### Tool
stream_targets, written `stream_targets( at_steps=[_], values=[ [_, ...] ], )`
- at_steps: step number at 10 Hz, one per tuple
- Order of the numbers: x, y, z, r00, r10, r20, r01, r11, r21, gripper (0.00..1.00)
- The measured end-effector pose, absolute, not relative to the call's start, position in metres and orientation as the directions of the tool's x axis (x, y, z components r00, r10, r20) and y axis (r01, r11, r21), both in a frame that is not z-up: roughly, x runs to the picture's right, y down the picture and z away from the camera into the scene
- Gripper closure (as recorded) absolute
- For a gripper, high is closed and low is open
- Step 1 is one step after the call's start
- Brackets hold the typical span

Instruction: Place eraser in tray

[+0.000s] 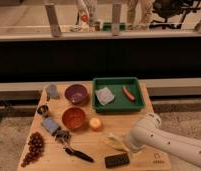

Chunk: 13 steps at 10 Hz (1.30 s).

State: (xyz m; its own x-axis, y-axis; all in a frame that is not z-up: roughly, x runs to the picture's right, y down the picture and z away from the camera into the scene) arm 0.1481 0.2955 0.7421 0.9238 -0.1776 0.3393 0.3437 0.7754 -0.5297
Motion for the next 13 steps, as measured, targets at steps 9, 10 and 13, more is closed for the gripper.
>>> stream_targets(
  at_steps=[9,10,13],
  values=[
    [0.136,0.308,0.705,0.853,-0.012,0.521,0.373,0.712,-0.594,0.2],
    [0.138,0.311,0.703,0.852,0.001,0.523,0.37,0.705,-0.604,0.2],
    [0.136,0.324,0.7,0.84,0.035,0.542,0.38,0.676,-0.632,0.2]
  ],
)
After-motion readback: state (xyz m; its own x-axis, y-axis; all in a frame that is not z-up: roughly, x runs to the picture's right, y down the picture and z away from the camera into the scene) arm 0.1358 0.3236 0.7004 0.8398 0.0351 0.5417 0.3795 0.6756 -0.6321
